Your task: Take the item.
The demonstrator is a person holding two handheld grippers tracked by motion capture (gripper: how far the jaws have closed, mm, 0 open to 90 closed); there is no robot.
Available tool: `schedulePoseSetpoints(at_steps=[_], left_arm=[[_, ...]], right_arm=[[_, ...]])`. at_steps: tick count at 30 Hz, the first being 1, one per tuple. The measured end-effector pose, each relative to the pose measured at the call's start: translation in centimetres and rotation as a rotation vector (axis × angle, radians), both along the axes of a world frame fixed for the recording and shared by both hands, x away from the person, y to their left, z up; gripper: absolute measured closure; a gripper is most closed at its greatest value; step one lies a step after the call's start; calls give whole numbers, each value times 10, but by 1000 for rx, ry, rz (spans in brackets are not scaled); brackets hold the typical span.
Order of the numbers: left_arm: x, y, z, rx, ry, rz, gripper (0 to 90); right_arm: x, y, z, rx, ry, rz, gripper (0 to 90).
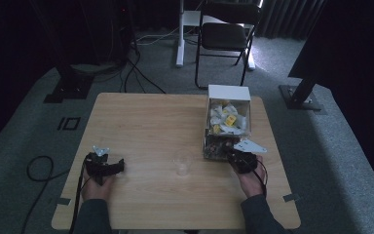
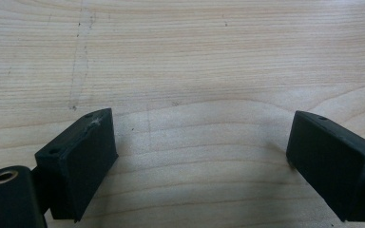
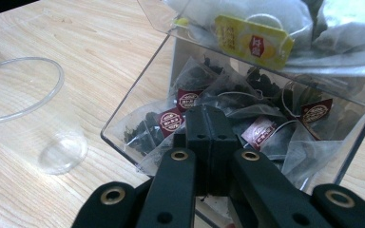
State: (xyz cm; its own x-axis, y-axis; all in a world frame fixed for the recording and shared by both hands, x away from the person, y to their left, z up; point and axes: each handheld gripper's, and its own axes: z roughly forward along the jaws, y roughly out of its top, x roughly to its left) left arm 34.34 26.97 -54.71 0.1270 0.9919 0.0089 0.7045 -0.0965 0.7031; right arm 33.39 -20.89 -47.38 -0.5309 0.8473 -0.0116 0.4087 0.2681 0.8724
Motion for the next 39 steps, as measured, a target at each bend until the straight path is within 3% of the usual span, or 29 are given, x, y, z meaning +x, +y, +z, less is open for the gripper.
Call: schedulePoseSetpoints(at_steps=[39], left_arm=[[0,0,0,0,0,0,99]], right_arm=[[-6,8,25,8,-43,9,900]])
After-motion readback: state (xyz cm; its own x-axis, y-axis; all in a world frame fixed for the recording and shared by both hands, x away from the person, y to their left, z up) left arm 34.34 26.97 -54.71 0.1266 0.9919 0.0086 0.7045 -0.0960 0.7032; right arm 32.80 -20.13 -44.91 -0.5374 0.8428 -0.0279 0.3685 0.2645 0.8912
